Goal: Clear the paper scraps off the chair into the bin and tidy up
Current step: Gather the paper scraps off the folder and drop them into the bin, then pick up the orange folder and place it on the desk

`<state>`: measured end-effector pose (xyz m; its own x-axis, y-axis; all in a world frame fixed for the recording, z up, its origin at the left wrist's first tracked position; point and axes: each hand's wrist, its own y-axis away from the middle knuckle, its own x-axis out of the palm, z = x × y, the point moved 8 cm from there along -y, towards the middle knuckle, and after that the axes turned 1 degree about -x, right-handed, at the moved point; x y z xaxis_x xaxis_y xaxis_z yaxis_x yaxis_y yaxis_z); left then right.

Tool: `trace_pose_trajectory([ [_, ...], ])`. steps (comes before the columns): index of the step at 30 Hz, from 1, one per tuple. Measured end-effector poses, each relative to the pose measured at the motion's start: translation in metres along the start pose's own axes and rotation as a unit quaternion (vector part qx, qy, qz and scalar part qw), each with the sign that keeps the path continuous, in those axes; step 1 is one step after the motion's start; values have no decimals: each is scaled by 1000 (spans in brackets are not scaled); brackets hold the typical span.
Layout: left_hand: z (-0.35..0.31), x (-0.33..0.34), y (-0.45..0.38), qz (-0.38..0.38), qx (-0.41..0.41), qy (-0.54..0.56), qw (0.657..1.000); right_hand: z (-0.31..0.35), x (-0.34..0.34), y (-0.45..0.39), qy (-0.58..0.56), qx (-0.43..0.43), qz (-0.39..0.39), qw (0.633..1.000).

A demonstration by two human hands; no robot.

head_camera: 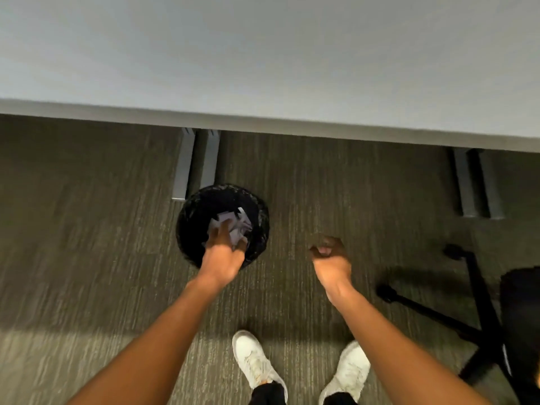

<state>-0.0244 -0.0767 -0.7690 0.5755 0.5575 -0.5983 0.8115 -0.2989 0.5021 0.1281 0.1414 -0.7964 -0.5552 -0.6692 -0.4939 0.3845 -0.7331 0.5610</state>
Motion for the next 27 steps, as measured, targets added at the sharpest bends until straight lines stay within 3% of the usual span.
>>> trace_pose_trajectory([
  [8, -76, 65, 8, 53, 28, -36, 998, -16, -111, -1, -11, 22, -73, 997],
  [15, -217, 186, 78, 123, 114, -70, 983, -68, -278, -2, -66, 38, -166, 983],
  [27, -372, 389, 184, 298, 250, -145, 910, -197, -482, 24, -170, 149, -275, 935],
])
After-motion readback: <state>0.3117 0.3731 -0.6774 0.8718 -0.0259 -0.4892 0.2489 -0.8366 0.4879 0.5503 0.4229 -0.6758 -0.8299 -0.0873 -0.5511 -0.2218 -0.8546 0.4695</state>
